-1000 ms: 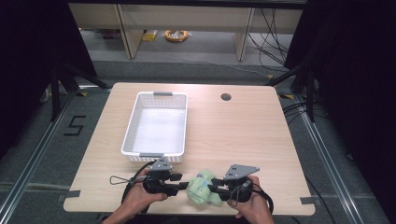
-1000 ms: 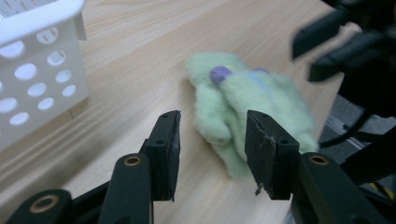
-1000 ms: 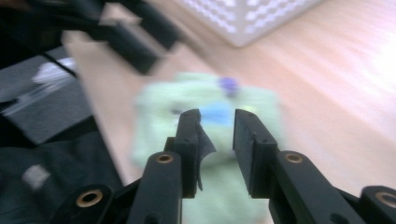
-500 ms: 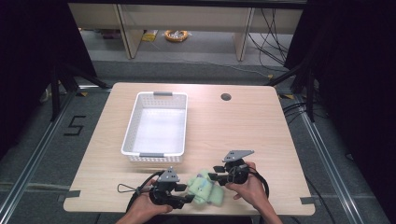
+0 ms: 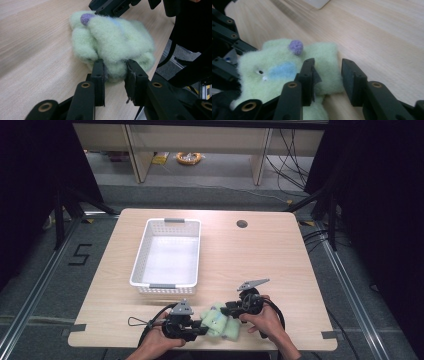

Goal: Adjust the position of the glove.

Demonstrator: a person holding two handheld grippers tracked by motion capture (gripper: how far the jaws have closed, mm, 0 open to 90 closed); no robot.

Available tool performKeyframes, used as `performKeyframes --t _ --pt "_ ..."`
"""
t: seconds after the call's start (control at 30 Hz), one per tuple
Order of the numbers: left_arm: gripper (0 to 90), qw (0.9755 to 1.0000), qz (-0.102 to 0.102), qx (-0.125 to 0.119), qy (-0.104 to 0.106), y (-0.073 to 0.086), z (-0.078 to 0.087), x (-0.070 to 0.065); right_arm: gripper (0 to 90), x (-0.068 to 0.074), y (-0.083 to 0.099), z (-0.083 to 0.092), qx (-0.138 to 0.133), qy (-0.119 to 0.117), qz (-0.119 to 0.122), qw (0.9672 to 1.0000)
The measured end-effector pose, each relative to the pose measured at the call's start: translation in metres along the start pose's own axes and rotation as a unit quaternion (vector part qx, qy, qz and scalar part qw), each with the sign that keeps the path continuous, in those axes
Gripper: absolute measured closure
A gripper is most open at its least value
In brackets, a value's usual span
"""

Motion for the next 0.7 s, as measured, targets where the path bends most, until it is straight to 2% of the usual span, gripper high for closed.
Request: performKeyframes --t 0.03,0.07,0.13,0.2,0.23,0.37,0.4,0.43,0.47,0.5,0.53,0.57,0.67,0.7 --pt "72.5 1.0 0.0 0.001 -0.002 0.0 0.0 0.0 64.5 0.001 0.001 0.0 0.001 -0.003 -0.013 0.9999" --pt "73.2 1.0 -0.005 -0.002 0.003 0.0 0.0 -0.001 66.5 -0.001 0.001 0.0 -0.003 -0.008 -0.001 1.0" --pt "74.2 1.0 -0.009 -0.001 0.002 0.0 0.0 -0.001 71.2 -0.001 0.001 0.0 -0.002 -0.014 0.001 0.9999" --pt "74.7 1.0 -0.007 -0.002 0.001 0.0 0.0 -0.001 84.1 -0.001 0.001 0.001 -0.002 -0.017 0.008 0.9998" --pt "75.0 1.0 -0.008 -0.002 0.0 0.0 0.0 -0.001 85.1 0.0 0.001 0.002 -0.003 -0.003 0.016 0.9999" --pt "77.7 1.0 -0.005 -0.005 0.003 0.0 0.002 -0.002 86.9 0.009 0.0 0.006 0.0 0.004 0.037 0.9993" --pt "78.2 0.9999 -0.006 -0.007 0.005 -0.001 0.003 -0.002 87.0 0.014 -0.001 0.009 -0.003 0.016 0.034 0.9993" --pt "78.6 0.9999 -0.001 -0.012 0.003 -0.001 0.003 -0.003 87.0 0.016 -0.002 0.011 -0.01 0.012 0.04 0.9991" --pt "78.8 0.9999 0.0 -0.011 0.001 -0.002 0.006 -0.002 87.0 0.019 -0.003 0.015 -0.009 0.02 0.046 0.9987" --pt "79.0 0.9999 -0.002 -0.015 0.002 -0.003 0.007 -0.002 87.0 0.025 -0.003 0.02 -0.016 0.026 0.048 0.9984" --pt "79.1 0.9998 0.001 -0.018 0.001 -0.004 0.009 -0.001 87.0 0.026 -0.003 0.023 -0.019 0.032 0.061 0.9974" --pt "79.3 0.9997 -0.002 -0.023 0.002 -0.006 0.011 -0.001 87.0 0.03 -0.003 0.028 -0.029 0.024 0.061 0.9974" --pt "79.5 0.9993 0.001 -0.037 0.009 -0.011 0.018 0.001 87.0 0.044 0.002 0.043 -0.045 0.03 0.052 0.9972" --pt "79.5 0.9991 0.0 -0.042 0.006 -0.012 0.02 0.001 87.0 0.045 0.003 0.046 -0.057 0.033 0.069 0.9955"
Point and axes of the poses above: each handheld gripper's, and its own axes: z roughly backward along the jaws, y roughly out of its underside, x roughly to its left, the point moved 1 cm from there along -z, roughly forward along the jaws, and after that the axes turned 4 degrees about -y, right-handed, at the moved point
